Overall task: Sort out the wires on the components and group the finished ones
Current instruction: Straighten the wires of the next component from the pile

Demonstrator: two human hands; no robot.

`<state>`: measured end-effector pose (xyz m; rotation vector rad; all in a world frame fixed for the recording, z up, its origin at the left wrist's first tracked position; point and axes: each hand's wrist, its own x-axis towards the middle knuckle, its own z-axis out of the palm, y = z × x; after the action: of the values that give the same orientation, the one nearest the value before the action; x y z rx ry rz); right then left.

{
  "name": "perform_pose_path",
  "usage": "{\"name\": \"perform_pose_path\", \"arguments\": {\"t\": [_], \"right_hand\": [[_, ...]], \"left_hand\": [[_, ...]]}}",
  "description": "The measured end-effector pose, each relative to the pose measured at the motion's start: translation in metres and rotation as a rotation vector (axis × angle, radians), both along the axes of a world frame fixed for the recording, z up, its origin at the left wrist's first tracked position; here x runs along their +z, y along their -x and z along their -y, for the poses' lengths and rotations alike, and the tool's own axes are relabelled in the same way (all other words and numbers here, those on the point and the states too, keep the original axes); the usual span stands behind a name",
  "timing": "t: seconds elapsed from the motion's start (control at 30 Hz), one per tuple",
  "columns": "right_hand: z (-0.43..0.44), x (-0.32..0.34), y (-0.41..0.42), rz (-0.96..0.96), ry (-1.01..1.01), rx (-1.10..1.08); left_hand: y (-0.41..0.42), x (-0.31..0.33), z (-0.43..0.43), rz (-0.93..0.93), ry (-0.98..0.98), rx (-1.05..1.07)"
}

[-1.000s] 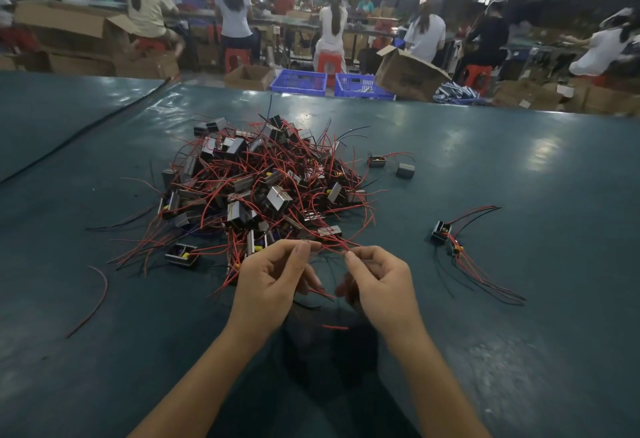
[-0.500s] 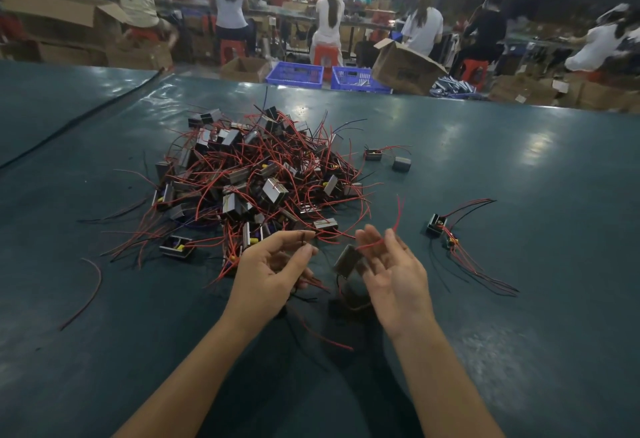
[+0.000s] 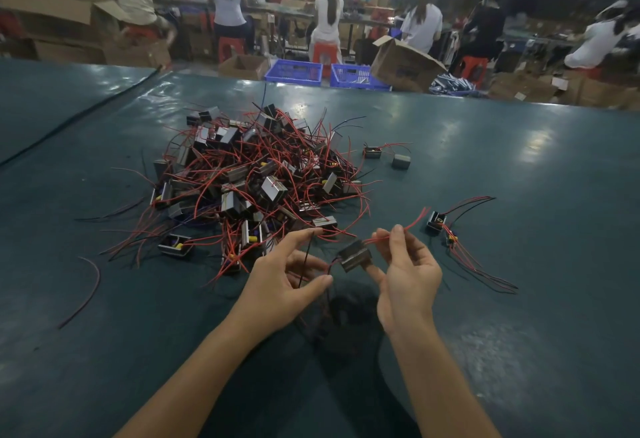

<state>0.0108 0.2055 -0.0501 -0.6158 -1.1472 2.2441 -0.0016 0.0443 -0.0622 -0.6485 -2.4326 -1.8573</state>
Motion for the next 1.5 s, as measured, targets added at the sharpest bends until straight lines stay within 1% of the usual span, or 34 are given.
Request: {"name": "perform_pose_path", "arguments": {"t": [0.13, 0.2, 0.33, 0.4, 0.5, 0.57, 0.77, 0.83, 0.87, 0.9, 0.93, 0.97, 1.0, 1.03, 1.07, 1.13, 1.23, 1.4, 1.5], "right_hand": [[-0.009, -0.002, 0.003, 0.039, 0.012, -0.089], [-0.011, -0.005, 0.005, 0.069, -0.063, -0.124], [-0.017, -0.014, 0.005, 0.12, -0.416, -0.151], [-0.02, -0.017, 0.004, 0.147, -0.553, -0.145], [-0.025, -0.021, 0.003, 0.238, -0.815, -0.143], [-0.026, -0.022, 0.001, 0.329, -0.947, -0.134], [-0.031, -0.021, -0.003, 0.608, -1.222, -0.072], [-0.032, -0.019, -0.005, 0.649, -1.301, -0.084], [-0.032, -0.018, -0.006, 0.586, -1.333, -0.103], [-0.03, -0.016, -0.008, 0.455, -1.358, -0.09], [-0.028, -0.013, -0.009, 0.279, -1.375, -0.021], [-0.025, -0.01, -0.011, 0.098, -1.376, 0.095], [-0.019, -0.007, -0.013, -0.038, -1.371, 0.233], [-0.013, -0.005, -0.015, -0.121, -1.38, 0.357], [-0.007, -0.005, -0.017, -0.166, -1.403, 0.446], [0.001, -0.009, -0.018, -0.176, -1.486, 0.535], [0.008, -0.013, -0.019, -0.136, -1.639, 0.516], [0.007, -0.014, -0.019, -0.098, -1.743, 0.53], [0.008, -0.014, -0.018, -0.091, -1.783, 0.492]], "left_hand": [[-0.003, -0.001, -0.001, -0.044, 0.049, -0.055], [-0.004, -0.001, -0.003, -0.014, -0.006, -0.064], [0.0, 0.002, -0.004, 0.12, -0.25, 0.001], [0.003, 0.003, -0.003, 0.191, -0.326, 0.014], [0.005, 0.002, -0.002, 0.226, -0.336, 0.04], [0.005, 0.002, -0.002, 0.223, -0.334, 0.053], [0.004, 0.003, -0.003, 0.179, -0.283, 0.035], [0.004, 0.003, -0.004, 0.176, -0.281, 0.032], [0.004, 0.003, -0.004, 0.177, -0.284, 0.033], [0.004, 0.003, -0.003, 0.176, -0.286, 0.036], [0.004, 0.003, -0.003, 0.173, -0.288, 0.039], [0.005, 0.003, -0.003, 0.171, -0.291, 0.042], [0.005, 0.003, -0.002, 0.169, -0.295, 0.043], [0.005, 0.003, -0.002, 0.165, -0.299, 0.043], [0.006, 0.003, -0.002, 0.157, -0.299, 0.044], [0.007, 0.001, -0.001, 0.136, -0.283, 0.054], [0.009, -0.001, 0.001, 0.135, -0.272, 0.086], [0.009, -0.001, 0.001, 0.145, -0.28, 0.074], [0.008, 0.002, 0.0, 0.161, -0.308, 0.068]]}}
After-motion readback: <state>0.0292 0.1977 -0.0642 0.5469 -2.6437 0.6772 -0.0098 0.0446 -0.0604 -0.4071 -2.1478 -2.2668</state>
